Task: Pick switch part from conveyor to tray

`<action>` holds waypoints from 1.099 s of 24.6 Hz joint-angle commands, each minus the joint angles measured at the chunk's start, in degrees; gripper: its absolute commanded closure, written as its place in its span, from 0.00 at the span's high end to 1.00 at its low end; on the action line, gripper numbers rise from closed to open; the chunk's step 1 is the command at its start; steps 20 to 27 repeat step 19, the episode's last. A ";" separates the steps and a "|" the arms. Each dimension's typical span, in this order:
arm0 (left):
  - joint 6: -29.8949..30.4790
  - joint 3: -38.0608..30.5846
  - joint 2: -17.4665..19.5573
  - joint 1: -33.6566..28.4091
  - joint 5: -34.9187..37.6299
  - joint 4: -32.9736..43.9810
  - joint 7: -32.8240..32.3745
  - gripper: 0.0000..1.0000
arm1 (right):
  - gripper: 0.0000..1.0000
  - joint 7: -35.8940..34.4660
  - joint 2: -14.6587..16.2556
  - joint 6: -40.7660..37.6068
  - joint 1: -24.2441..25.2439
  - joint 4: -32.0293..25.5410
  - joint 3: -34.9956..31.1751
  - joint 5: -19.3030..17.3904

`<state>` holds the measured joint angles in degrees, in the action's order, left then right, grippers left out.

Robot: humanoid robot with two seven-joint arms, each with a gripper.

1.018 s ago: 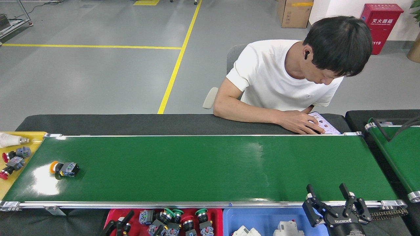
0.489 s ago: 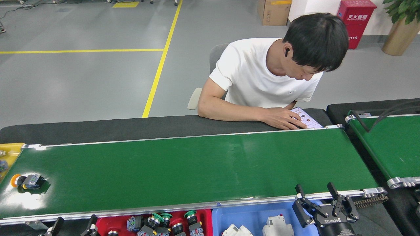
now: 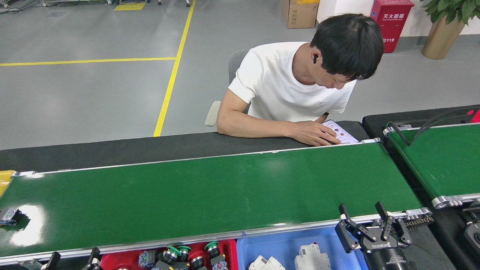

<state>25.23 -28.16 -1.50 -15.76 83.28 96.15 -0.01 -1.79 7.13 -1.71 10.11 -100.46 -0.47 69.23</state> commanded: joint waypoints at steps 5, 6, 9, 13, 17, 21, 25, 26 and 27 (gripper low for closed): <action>-5.28 5.05 1.33 2.66 0.65 1.94 -0.25 1.00 | 1.00 -0.15 -0.18 -0.22 1.67 -0.96 -5.94 -0.15; -5.72 6.02 1.06 2.75 1.53 2.03 -0.60 1.00 | 1.00 -0.15 -0.18 -0.22 2.46 -0.97 -6.47 -0.15; -7.83 8.30 -0.34 2.75 4.08 3.26 -1.31 1.00 | 1.00 -0.24 -0.10 -0.22 3.25 -0.97 -6.82 -0.15; -8.79 8.74 -1.31 2.75 4.96 3.26 -1.40 1.00 | 1.00 -0.24 -0.10 -0.31 3.43 -0.97 -6.73 -0.15; -8.44 8.65 -0.61 3.28 4.08 2.55 -1.40 1.00 | 1.00 -0.32 -0.18 -0.31 3.43 -0.97 -6.73 -0.15; -8.00 8.83 -0.43 3.28 3.99 2.55 -1.22 1.00 | 1.00 -0.32 -0.18 -0.31 3.43 -0.97 -6.73 -0.15; -8.00 8.83 -0.43 3.28 3.99 2.55 -1.22 1.00 | 1.00 -0.32 -0.18 -0.31 3.43 -0.97 -6.73 -0.15; -8.00 8.83 -0.43 3.28 3.99 2.55 -1.22 1.00 | 1.00 -0.32 -0.18 -0.31 3.43 -0.97 -6.73 -0.15; -8.00 8.83 -0.43 3.28 3.99 2.55 -1.22 1.00 | 1.00 -0.32 -0.18 -0.31 3.43 -0.97 -6.73 -0.15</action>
